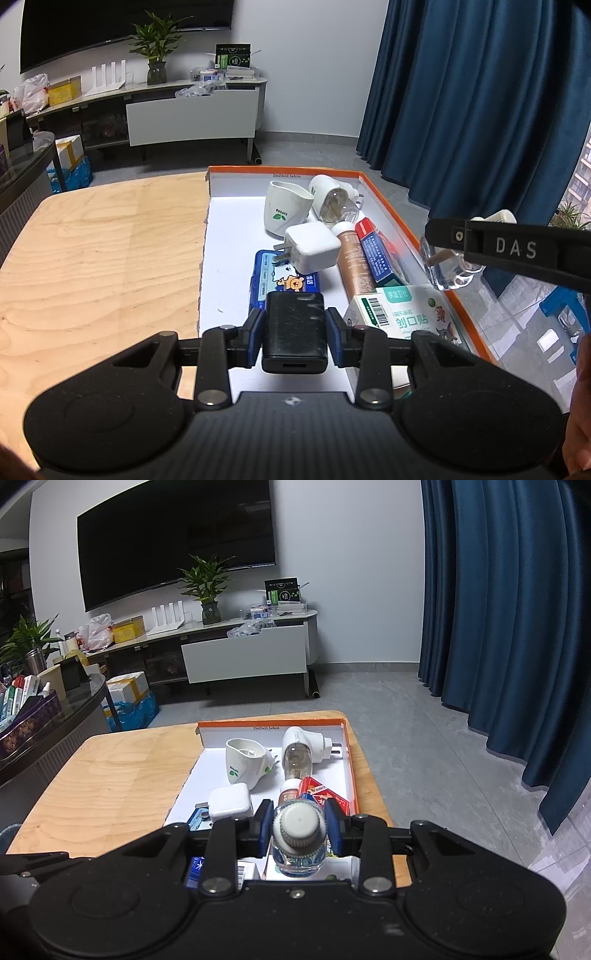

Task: Organize rigid objects
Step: 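Hold the black charger and glass bottle above the box with both tools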

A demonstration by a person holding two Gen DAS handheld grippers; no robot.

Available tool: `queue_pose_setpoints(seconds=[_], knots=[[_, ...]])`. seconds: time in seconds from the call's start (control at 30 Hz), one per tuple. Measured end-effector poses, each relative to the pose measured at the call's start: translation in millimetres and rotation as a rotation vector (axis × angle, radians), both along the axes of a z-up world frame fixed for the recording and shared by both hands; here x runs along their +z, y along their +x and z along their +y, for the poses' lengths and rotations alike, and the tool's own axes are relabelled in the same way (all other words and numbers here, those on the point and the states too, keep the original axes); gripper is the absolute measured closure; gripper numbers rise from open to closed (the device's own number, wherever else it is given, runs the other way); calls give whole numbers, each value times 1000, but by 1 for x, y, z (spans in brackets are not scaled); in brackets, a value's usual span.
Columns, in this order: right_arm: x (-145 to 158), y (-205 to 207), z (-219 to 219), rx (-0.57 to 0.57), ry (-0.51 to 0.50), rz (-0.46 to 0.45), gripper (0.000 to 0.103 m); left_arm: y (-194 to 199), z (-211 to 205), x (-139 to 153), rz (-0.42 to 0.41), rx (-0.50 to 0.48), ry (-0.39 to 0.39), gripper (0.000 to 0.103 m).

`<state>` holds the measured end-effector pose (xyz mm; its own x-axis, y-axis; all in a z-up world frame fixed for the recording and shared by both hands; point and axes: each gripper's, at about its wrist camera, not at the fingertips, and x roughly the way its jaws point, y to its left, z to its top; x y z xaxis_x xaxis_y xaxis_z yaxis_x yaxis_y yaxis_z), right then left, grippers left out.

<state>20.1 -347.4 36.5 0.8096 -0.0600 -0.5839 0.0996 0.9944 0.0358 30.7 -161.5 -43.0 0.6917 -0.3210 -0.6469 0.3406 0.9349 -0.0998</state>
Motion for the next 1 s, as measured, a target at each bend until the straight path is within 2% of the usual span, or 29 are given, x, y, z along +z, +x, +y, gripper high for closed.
queue_pose_setpoints(seconds=[1.0], knots=[[-14, 13, 0, 3, 9, 31, 65, 4, -1, -5, 21, -4, 2, 67]])
